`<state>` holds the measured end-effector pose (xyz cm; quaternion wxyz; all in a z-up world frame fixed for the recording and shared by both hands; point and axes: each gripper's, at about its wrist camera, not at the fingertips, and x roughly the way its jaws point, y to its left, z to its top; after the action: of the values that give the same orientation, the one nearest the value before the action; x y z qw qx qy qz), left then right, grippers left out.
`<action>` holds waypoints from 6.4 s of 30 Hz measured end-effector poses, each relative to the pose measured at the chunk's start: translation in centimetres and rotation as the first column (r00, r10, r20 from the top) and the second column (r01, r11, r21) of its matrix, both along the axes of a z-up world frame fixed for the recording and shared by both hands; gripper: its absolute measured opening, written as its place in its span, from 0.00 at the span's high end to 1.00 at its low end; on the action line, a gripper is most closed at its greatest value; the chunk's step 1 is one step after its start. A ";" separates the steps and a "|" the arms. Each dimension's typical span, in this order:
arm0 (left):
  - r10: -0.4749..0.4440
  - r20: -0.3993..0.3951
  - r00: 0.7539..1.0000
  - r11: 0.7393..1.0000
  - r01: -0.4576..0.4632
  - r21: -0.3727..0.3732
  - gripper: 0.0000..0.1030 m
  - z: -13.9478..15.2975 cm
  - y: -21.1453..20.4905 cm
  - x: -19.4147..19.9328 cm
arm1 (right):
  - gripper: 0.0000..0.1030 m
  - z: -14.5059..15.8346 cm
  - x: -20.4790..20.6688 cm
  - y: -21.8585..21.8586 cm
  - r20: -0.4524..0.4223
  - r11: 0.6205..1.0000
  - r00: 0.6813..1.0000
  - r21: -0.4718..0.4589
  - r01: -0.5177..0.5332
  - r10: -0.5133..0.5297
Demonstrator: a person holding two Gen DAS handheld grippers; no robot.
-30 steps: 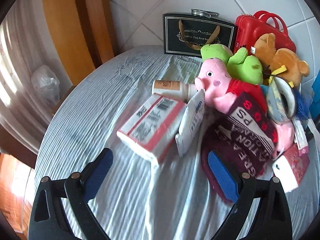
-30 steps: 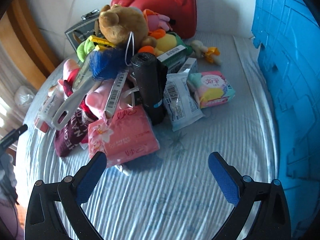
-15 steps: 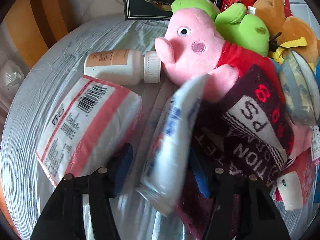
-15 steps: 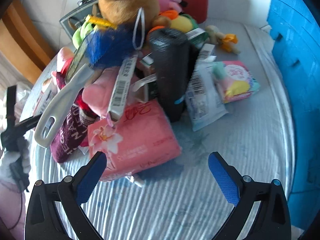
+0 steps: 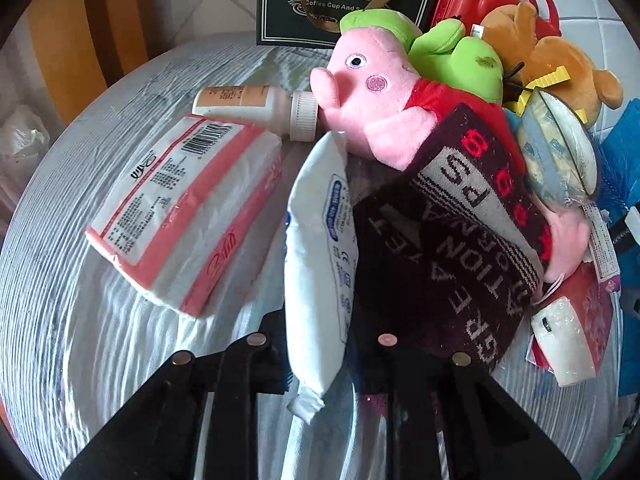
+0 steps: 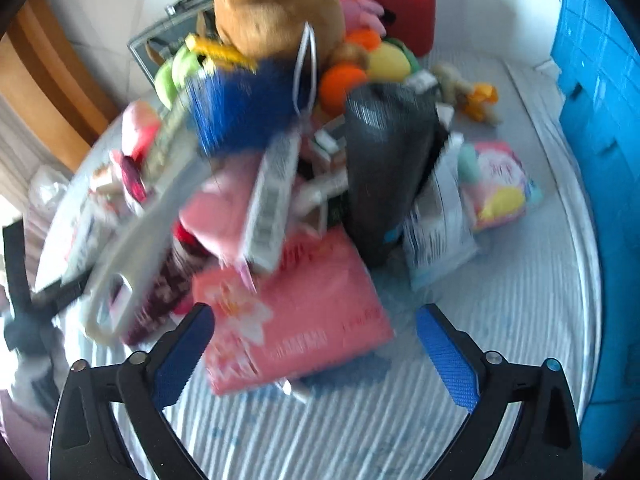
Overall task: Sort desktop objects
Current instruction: 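Grasp white wipes pack with left gripper while right gripper grasps white barcode tube box, then carry wipes pack and tube box over the blue bin, then open both grippers to drop wipes pack and tube box into bin, then move both grippers back from the bin to the pile, then grasp maroon knit hat with left gripper while right gripper grasps pink tissue pack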
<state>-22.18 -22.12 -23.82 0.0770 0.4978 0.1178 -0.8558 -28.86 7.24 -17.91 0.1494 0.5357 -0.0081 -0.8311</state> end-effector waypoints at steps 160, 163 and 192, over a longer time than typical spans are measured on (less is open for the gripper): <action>0.054 -0.283 0.958 0.980 -0.105 -0.169 0.03 14.5 9.8 12.1 | 0.00 10.9 11.7 7.0 -0.418 1.000 0.908 0.012 -0.024 0.027; 0.023 -0.206 0.978 0.987 -0.055 -0.149 0.03 11.1 8.1 10.8 | 0.00 7.2 10.7 5.7 -0.340 0.999 0.940 0.044 0.012 0.003; -0.035 0.049 0.998 0.993 0.040 -0.109 0.50 -0.7 3.0 2.8 | 0.00 -4.8 4.1 6.5 -0.043 0.963 0.982 0.193 0.189 -0.184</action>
<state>-19.43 -19.14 -24.51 0.0908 0.5147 0.0592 -0.8505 -24.75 13.75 -22.66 0.0172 0.5344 0.0254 -0.8447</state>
